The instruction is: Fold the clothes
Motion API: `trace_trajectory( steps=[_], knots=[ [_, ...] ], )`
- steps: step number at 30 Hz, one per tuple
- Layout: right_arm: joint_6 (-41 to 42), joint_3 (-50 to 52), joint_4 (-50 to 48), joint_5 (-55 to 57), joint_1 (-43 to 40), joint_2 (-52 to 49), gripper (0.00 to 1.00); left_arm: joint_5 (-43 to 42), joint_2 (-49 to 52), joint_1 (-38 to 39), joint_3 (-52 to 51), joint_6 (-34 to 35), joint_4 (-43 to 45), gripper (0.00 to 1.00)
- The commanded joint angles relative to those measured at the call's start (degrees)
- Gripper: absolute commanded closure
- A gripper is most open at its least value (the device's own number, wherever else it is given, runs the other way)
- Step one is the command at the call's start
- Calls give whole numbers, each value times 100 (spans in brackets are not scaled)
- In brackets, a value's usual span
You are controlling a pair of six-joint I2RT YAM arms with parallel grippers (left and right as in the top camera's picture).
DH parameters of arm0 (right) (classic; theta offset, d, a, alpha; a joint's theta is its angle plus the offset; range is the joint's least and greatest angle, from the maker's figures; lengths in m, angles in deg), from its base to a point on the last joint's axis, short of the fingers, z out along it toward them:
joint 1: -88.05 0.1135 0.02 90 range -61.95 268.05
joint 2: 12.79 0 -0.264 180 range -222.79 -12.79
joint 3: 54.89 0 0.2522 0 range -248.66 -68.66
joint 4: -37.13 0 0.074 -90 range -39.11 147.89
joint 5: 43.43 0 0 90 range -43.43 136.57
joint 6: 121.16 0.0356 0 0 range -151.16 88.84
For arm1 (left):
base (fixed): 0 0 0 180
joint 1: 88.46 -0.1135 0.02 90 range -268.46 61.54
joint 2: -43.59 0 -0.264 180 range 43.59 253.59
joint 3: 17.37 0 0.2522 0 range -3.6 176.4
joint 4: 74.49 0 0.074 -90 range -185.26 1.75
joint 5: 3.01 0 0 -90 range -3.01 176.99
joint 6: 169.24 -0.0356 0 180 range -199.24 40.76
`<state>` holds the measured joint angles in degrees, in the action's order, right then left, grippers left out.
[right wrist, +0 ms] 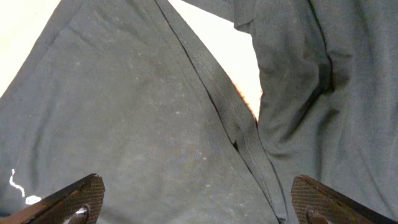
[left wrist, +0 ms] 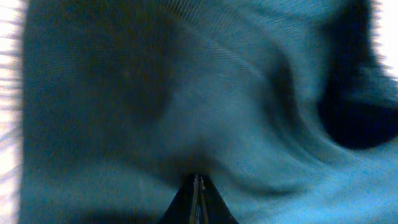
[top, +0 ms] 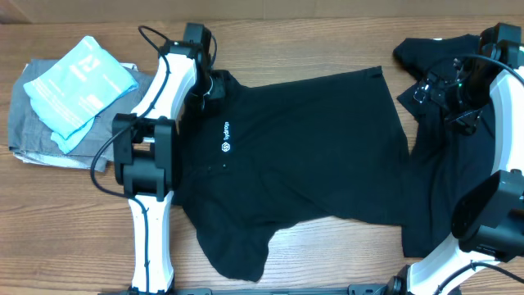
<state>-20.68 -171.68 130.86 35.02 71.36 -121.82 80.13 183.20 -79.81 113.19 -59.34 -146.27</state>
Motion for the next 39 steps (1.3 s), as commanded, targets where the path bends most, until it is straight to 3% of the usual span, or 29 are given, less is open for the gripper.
trace_trajectory(
  steps=[1,19,22,26,28,31,32,34,39],
  knots=[
    [-7,-4,-24,39,7,44,0,-7,393,50,-7,111,101,96],
    [-7,-4,-24,39,7,44,0,492,2009,9,-4,85,2717,96],
    [-7,-4,-24,39,7,44,0,461,2059,0,-2,-52,3134,92],
    [-7,-4,-24,39,7,44,0,216,2033,0,372,-643,3263,80],
    [-7,-4,-24,39,7,44,0,190,1939,2,815,-896,2942,64],
    [-7,-4,-24,39,7,44,0,199,1657,7,1600,-1010,2288,29],
    [-7,-4,-24,39,7,44,0,197,1528,7,1867,-1003,2037,23],
    [-7,-4,-24,39,7,44,0,227,1231,7,2345,-859,1552,16],
    [-7,-4,-24,39,7,44,0,280,114,7,3062,-407,179,15]
  ],
)
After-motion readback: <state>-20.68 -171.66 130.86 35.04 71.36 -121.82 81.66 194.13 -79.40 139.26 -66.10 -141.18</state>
